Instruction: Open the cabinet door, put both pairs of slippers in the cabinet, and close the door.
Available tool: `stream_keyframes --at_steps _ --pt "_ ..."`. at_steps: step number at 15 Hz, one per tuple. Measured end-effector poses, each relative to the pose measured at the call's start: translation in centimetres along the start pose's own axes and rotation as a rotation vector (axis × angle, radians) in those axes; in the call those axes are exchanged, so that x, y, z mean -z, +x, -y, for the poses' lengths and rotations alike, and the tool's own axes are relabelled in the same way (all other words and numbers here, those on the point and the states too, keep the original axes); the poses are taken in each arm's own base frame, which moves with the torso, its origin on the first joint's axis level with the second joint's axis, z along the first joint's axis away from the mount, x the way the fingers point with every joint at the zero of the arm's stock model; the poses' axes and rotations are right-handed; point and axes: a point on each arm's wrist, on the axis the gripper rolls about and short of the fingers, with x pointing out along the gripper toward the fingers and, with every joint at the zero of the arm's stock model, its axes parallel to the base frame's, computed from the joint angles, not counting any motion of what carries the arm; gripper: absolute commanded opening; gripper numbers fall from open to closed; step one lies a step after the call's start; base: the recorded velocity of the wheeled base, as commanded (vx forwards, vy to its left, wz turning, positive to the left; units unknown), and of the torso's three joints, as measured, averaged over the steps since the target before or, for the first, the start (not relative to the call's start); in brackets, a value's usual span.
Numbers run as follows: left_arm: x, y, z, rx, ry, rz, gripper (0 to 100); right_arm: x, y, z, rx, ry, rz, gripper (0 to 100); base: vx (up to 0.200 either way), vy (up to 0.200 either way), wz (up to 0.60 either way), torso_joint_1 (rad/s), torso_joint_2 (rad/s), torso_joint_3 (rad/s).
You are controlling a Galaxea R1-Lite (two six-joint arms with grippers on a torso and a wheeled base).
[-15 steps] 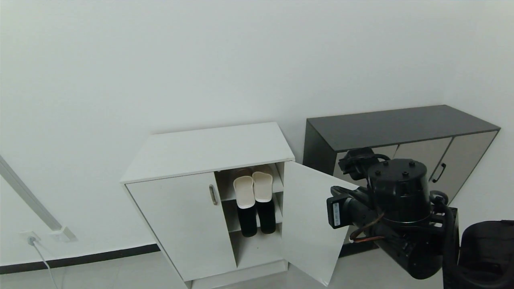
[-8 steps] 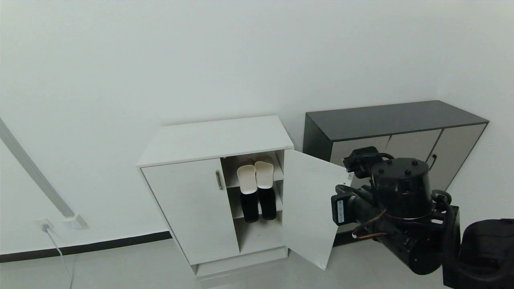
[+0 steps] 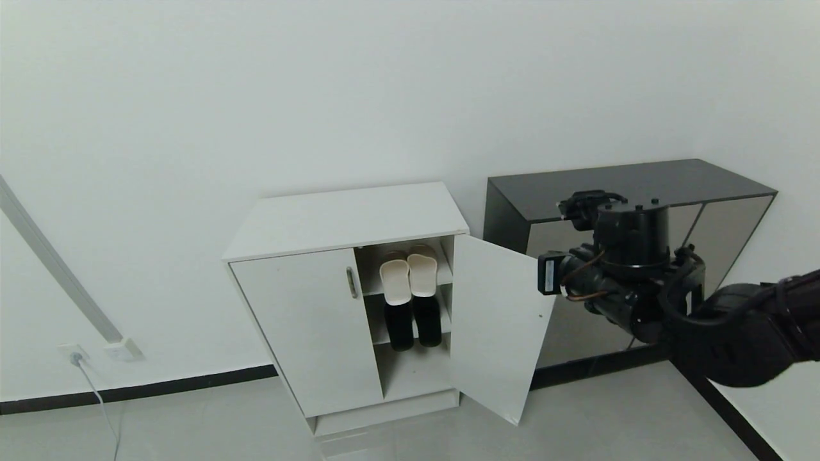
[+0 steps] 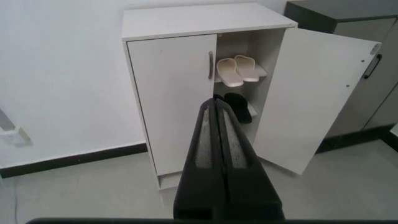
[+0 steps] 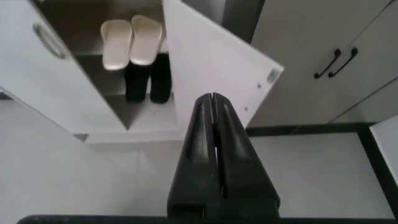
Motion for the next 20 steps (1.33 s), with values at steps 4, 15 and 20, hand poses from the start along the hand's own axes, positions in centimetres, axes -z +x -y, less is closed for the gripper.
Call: stream_keyframes --at_steps 4,15,20 --pt "0.0 0.0 0.0 0.000 -0.001 0.000 0 -2.4 4.9 2.1 0.038 0.024 -0.003 0 0.000 0.000 0.00 0.000 0.00 0.000" --pt "0.0 0.0 0.0 0.001 0.000 0.001 0 -0.6 13.8 5.6 0.094 0.057 -0.048 0 0.073 0.000 0.00 -0.002 0.00 0.002" --pt "0.0 0.0 0.0 0.001 0.000 0.000 0 0.1 14.5 6.2 0.093 0.059 -0.066 0 0.000 0.000 0.00 0.000 0.00 0.000"
